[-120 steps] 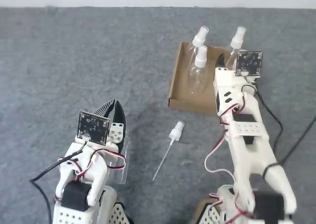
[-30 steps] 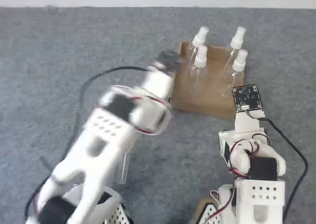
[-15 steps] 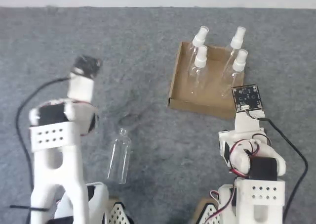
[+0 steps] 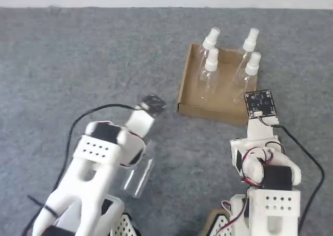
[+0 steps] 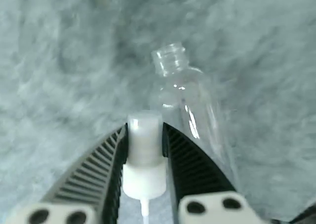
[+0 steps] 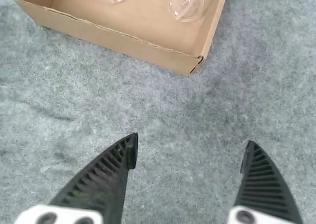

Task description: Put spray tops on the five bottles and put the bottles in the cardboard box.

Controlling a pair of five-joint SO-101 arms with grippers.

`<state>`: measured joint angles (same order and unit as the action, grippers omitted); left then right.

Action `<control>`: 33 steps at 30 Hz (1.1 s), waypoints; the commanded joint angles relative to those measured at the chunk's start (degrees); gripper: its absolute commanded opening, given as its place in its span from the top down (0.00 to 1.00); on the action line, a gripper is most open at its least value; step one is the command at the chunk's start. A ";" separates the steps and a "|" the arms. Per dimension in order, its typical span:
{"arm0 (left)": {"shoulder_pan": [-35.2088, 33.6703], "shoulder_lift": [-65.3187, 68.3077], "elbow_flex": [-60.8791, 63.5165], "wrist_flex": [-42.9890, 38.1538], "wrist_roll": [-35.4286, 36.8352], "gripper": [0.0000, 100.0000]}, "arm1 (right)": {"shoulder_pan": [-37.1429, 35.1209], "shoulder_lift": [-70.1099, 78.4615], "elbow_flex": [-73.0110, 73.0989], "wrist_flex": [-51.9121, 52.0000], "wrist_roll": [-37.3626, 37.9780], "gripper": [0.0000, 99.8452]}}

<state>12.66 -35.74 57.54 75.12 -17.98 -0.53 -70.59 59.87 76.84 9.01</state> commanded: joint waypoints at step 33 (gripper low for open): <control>-15.82 8.97 -25.10 14.24 -9.49 0.77 | 0.66 1.27 1.23 -0.22 3.96 0.72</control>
<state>-4.40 -23.43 34.86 83.03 -23.69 -0.26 -70.59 61.71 76.84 12.09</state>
